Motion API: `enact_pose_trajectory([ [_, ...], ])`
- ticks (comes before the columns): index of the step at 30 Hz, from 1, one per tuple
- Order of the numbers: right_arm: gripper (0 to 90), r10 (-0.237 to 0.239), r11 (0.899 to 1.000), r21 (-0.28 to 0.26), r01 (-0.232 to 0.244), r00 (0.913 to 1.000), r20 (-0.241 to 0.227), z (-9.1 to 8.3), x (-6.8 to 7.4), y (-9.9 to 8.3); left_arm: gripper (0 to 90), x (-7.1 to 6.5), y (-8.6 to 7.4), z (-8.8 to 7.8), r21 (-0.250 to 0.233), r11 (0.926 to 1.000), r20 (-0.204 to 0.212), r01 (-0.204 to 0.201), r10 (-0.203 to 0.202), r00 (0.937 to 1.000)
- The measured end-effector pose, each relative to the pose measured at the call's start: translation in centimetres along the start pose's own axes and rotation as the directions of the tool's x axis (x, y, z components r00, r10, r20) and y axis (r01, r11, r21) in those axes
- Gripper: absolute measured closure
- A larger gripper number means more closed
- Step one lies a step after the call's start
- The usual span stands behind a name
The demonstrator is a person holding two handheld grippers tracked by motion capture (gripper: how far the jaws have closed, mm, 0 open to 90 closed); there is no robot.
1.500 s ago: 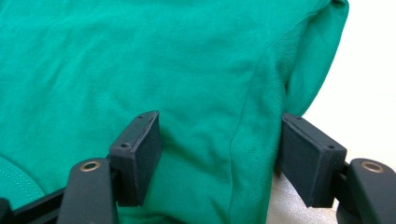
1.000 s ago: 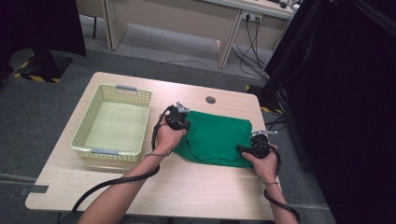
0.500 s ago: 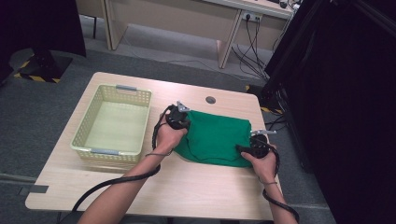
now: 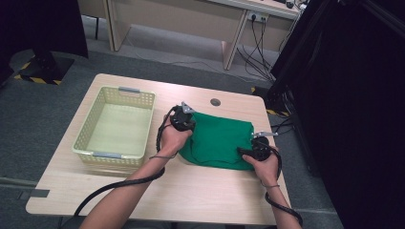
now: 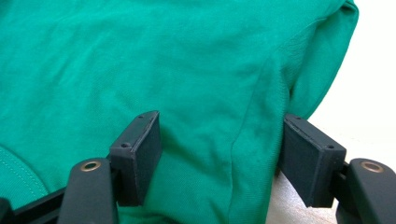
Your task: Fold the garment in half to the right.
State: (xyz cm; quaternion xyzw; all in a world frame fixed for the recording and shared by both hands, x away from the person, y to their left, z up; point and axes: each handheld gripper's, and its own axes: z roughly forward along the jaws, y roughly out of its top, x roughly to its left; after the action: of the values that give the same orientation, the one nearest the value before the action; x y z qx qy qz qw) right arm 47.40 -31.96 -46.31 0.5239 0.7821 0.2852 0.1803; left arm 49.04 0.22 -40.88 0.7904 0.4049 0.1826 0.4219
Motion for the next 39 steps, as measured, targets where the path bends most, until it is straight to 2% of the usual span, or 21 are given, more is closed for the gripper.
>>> enact_pose_trajectory([
  [12, 33.6, -0.01, 1.0, -0.007, 0.01, 0.9999, -0.007, 0.2, 1.0, 0.1, 87.8, -0.3, 0.6, -0.2, -0.012, 0.9999, -0.001, -0.006, 0.006, 1.0],
  [15, 33.9, -0.015, 1.0, -0.009, 0.015, 0.9998, -0.01, 0.2, 1.4, 0.1, 87.8, -0.5, 0.9, -0.2, -0.014, 0.9997, -0.005, -0.019, 0.019, 0.9998],
  [23, 33.9, -0.036, 0.999, 0.012, 0.036, 0.9989, -0.029, 0.5, 2.3, 0.6, 87.8, -0.8, 0.9, -0.2, -0.013, 0.9997, -0.002, -0.022, 0.022, 0.9998],
  [25, 34.7, -0.034, 0.999, 0.02, 0.035, 0.9986, -0.04, 0.3, 2.2, 0.7, 87.8, -0.6, 1.0, -0.3, -0.015, 0.9997, -0.006, -0.021, 0.021, 0.9998],
  [27, 35.7, -0.012, 1.0, -0.013, 0.011, 0.9988, -0.047, -0.3, 1.8, 0.8, 87.8, -0.5, 1.0, -0.4, -0.017, 0.9997, -0.006, -0.018, 0.018, 0.9998],
  [29, 35.9, 0.007, 0.999, -0.033, -0.008, 0.9996, -0.027, -0.8, 1.4, 1.0, 87.7, -0.4, 1.1, -0.4, -0.018, 0.9997, -0.007, -0.015, 0.015, 0.9999],
  [34, 36.2, 0.022, 1.0, -0.007, -0.022, 0.9997, -0.008, -0.3, 0.4, 1.1, 87.7, -0.4, 1.0, -0.5, -0.021, 0.9997, -0.009, -0.011, 0.011, 0.9999],
  [39, 37.8, 0.0, 1.0, 0.013, 0.0, 1.0, -0.008, 0.4, 0.7, 1.0, 87.8, -0.6, 1.0, -0.4, -0.019, 0.9997, -0.002, -0.015, 0.015, 0.9999],
])
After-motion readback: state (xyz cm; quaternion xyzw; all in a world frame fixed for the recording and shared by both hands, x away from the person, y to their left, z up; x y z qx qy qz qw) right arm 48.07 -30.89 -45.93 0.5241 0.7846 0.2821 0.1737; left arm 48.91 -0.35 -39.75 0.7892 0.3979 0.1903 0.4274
